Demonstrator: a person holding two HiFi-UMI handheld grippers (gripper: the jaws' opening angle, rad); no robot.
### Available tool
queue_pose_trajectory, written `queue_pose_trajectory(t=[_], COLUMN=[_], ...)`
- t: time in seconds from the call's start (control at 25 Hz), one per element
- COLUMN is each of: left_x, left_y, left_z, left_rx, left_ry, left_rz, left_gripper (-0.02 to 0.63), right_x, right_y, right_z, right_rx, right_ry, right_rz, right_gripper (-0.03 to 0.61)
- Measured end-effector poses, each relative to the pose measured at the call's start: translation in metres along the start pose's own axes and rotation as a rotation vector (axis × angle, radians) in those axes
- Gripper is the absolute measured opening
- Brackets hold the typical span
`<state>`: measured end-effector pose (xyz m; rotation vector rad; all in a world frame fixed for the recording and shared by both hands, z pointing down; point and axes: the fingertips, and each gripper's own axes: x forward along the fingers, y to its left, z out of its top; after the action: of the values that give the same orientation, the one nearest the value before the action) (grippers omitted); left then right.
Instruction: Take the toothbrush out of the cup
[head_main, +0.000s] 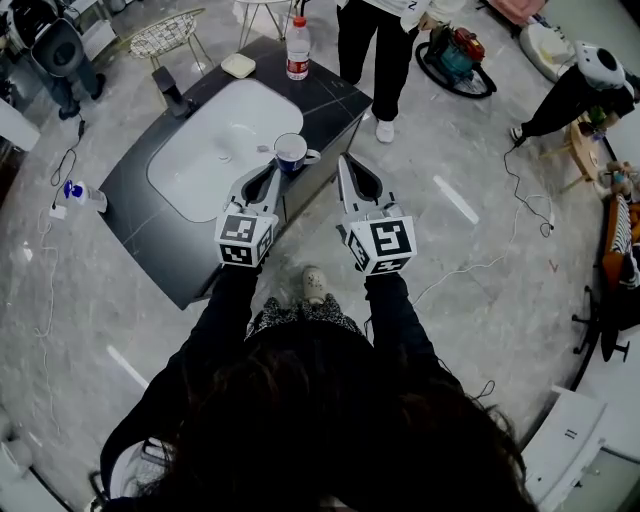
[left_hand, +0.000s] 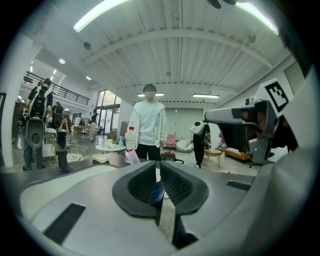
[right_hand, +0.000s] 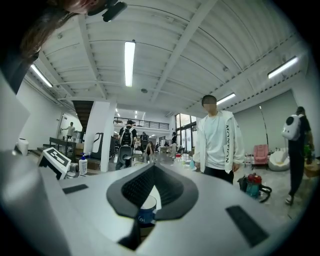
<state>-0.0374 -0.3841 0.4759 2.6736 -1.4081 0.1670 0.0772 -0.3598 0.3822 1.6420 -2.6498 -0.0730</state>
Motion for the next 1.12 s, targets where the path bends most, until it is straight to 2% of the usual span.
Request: queue_pose_trajectory(t=[0.08, 0.24, 0.36, 0.56, 0.8, 1.04, 1.12], left_x=[0.005, 0.018, 0.027, 0.042, 0.051, 0.056, 0.058], left_y=[0.007, 0.018, 0.025, 0.038, 0.042, 0.043, 0.043], left_z=[-0.006, -0.021, -0.032, -0.035, -0.036, -0.024, -0.020], left_rx=[-0.020, -0.066, -0.095, -0.139, -0.128, -0.142, -0.138], left_ry=[0.009, 0.046, 0.070, 0.057, 0.068, 0.030, 0.021], left_rz=[0.015, 0.040, 0.054, 0.079, 0.085, 0.076, 0.071], left_gripper=[0.021, 0.127, 0.127, 0.127, 0.127, 0.126, 0.093], right_x=[0.005, 0.013, 0.016, 0.022, 0.026, 0.029, 0.030], right_y=[-0.002, -0.007, -0.009, -0.012, -0.018, -0.022, -0.025], right_z=[-0.003, -0.007, -0.011, -0.015, -0.017, -0.016, -0.016], right_rx=[0.002, 0.004, 0.003, 0.002, 0.000, 0.003, 0.005], right_ry=[0.004, 0.015, 0.023, 0.035, 0.036, 0.029, 0.028], right_rz=[0.008, 0.019, 0.028, 0.038, 0.036, 0.031, 0.027], right_gripper=[0.005, 0.005, 0.005, 0.005, 0.005, 0.005, 0.005])
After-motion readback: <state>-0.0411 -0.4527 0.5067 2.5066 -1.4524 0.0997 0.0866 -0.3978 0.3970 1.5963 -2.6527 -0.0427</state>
